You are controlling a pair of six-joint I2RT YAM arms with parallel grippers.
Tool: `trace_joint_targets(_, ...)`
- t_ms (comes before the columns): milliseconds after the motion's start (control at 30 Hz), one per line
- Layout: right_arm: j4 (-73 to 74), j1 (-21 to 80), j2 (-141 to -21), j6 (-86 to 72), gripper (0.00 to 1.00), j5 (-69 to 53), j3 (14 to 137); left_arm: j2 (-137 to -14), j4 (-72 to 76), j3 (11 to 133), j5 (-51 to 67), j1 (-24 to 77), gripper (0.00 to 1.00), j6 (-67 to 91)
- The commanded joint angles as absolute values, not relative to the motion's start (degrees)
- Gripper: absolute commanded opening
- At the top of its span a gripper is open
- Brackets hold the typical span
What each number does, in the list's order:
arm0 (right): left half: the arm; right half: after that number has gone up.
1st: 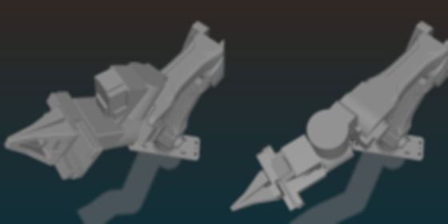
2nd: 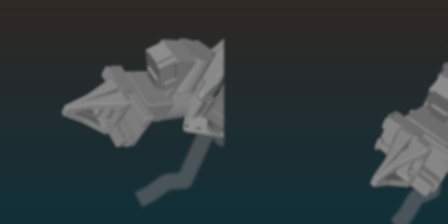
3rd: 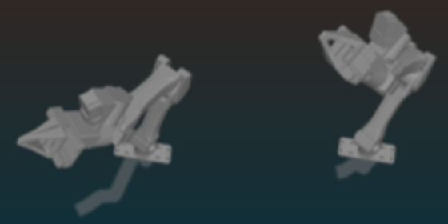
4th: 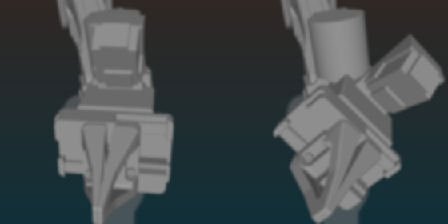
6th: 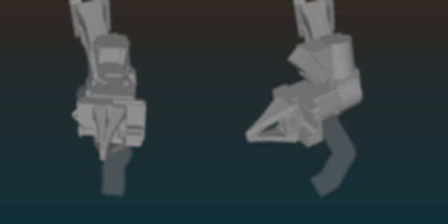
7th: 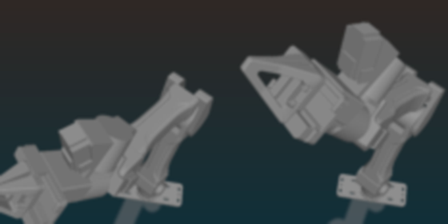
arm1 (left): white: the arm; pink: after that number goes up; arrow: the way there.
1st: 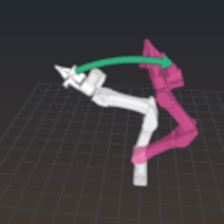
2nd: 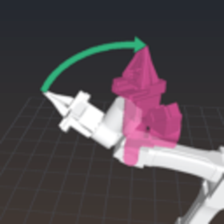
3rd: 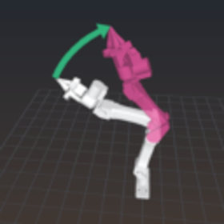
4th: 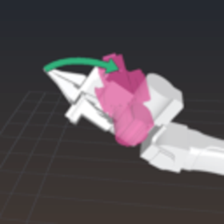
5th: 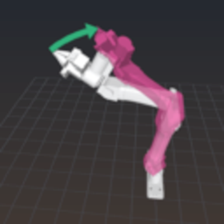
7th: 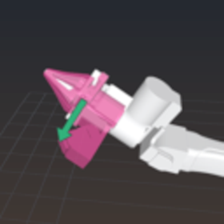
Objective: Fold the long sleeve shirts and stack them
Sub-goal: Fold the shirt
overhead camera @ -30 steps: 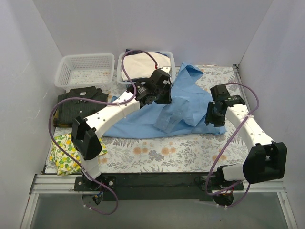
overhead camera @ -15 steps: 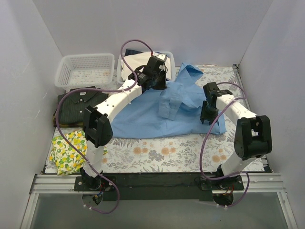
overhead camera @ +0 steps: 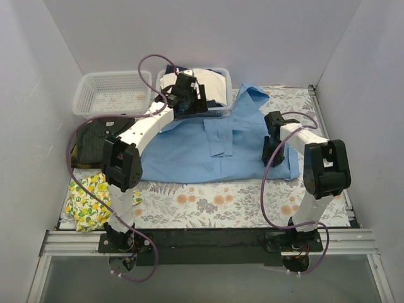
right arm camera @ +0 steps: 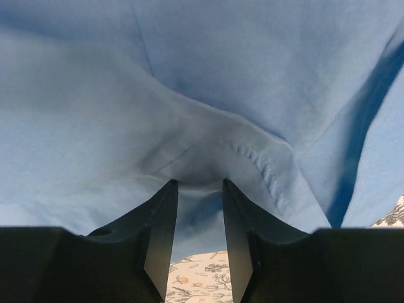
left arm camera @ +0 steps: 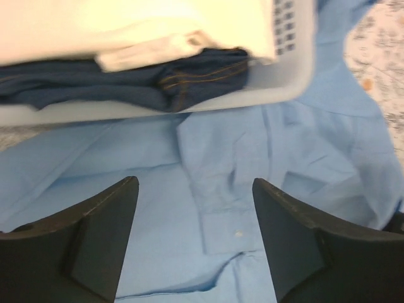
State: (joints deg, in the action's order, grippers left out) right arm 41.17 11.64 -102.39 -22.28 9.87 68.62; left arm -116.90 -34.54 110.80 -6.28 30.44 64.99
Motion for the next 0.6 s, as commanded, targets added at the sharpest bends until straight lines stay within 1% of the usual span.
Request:
trace_joint_targets(0,44.46,10.9,-101.34,-22.94,0.41,9.93,64.79,-108.3,-36.91,99.81,-10.54,28.83,0.75,66.27)
trace_joint_targets(133,45.88,7.92,-97.48,-23.64,0.41,10.37,59.44,-100.48,-38.67,86.34,-9.06,27.78,0.78,69.51)
trace_joint_targets(167,46.05,7.13,-96.95,-23.56,0.41,10.63,58.54,-99.24,-38.93,83.79,-6.79,27.86,0.78,70.22)
trace_joint_targets(200,46.23,6.34,-96.51,-23.64,0.41,11.42,57.84,-98.18,-39.2,78.45,-6.07,27.86,0.78,72.66)
trace_joint_targets(300,46.41,0.9,-95.19,-23.29,0.4,12.13,55.99,-94.75,-39.81,71.39,-5.45,27.77,0.79,75.66)
trace_joint_targets(333,46.32,0.62,-94.92,-23.38,0.4,11.95,55.9,-94.05,-40.42,68.58,-5.62,27.77,0.79,77.33)
trace_joint_targets(400,46.32,-2.89,-94.83,-23.82,0.4,11.34,56.16,-92.29,-41.83,66.02,-5.71,27.86,0.79,78.74)
trace_joint_targets(567,46.76,-4.39,-95.8,-23.82,0.39,11.08,59.06,-92.02,-44.11,59.77,-4.4,27.86,0.79,81.12)
